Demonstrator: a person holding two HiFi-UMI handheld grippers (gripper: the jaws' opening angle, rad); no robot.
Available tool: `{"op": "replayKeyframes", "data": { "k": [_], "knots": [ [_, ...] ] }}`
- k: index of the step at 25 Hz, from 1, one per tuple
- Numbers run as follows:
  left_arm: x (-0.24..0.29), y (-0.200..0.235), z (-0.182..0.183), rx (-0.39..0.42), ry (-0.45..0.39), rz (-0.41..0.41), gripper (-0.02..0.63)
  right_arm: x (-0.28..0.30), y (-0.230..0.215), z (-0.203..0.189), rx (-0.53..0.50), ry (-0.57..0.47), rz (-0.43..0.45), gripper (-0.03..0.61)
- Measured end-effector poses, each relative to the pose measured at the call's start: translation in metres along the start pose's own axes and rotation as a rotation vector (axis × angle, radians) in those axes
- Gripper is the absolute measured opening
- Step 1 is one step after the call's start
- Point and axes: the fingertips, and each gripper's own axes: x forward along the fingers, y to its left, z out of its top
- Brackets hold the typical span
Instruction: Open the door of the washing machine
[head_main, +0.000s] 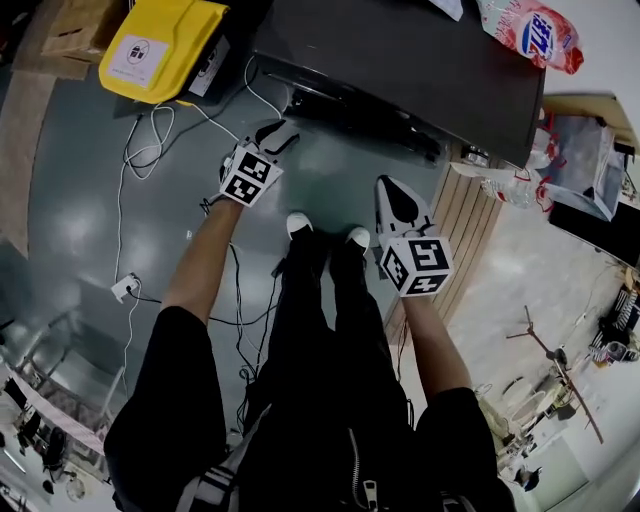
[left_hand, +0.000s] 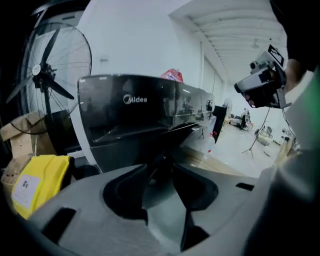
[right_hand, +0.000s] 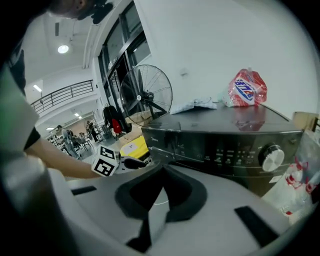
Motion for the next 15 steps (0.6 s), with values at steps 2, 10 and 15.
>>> {"op": "replayKeyframes", "data": {
  "k": [2,10,15],
  "knots": [
    [0.021,0.01,-0.017,-0.011,0.041,-0.026,0.158,0.0,-0.008,-0.007,0.013,0.008,-0.023,0.003],
    [0.081,0.025,-0.061,0.116,0.179,-0.131,0.17,-0.021,-0.049,-0.036,0.082,0.035,-0.122,0.003],
    [0.099,0.012,-0.066,0.218,0.228,-0.22,0.152,-0.036,-0.068,-0.053,0.132,0.04,-0.162,0.003]
  ]
}}
